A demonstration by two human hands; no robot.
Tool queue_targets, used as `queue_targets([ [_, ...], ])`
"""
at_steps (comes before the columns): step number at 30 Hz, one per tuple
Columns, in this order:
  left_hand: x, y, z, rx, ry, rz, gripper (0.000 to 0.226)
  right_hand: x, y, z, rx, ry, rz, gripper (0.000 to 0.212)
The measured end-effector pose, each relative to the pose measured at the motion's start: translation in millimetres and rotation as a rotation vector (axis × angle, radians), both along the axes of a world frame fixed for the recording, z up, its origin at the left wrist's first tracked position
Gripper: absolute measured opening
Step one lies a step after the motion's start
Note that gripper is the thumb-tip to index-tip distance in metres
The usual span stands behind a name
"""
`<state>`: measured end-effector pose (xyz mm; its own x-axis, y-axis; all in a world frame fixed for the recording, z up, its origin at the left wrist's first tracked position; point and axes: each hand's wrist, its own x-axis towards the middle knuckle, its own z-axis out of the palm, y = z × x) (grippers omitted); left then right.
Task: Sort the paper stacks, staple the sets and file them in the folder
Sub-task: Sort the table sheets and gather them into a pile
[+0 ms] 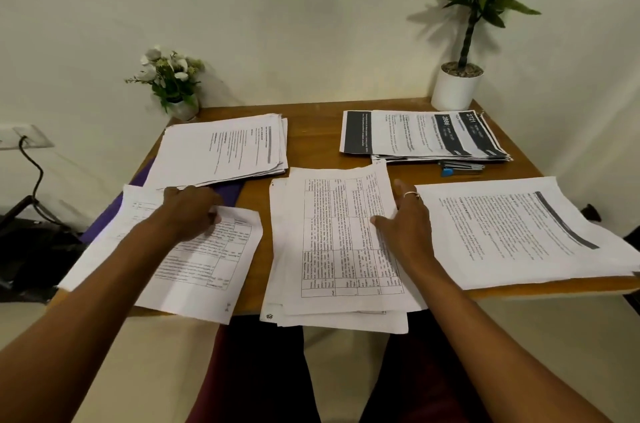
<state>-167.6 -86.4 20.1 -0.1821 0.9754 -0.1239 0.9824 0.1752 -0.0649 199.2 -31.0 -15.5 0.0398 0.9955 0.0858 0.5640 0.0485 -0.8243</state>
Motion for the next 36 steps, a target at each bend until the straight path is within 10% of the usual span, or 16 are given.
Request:
queue_targets([
  [6,1.7,-6.1,-13.1,0.143,-0.093,0.080,0.014,4.8,-2.6,2.3,-0.027,0.128,-0.021,0.049],
  [15,6.6,-9.5,-26.2,0.318,-0.007,0.140,0.075,16.9,4.9,17.6,-0.074,0.099,-0.043,0.018],
  [26,4.5,-11.1,-49.4,0.322,-0.335,0.307,0.057,22.8,4.0,26.0,0.057,0.134,-0.064,0.012],
  [31,21.0,-17.8,-43.1,0.546,-0.287,0.271,0.045,24.8,-0.1,33.4,-0.084,0.389,-0.012,0.014],
  [36,78.7,-26.6,0.7,0.688,-0.680,0.144,0.041,23.1,-5.9,31.4,-0.185,0.762,0.053,0.010],
])
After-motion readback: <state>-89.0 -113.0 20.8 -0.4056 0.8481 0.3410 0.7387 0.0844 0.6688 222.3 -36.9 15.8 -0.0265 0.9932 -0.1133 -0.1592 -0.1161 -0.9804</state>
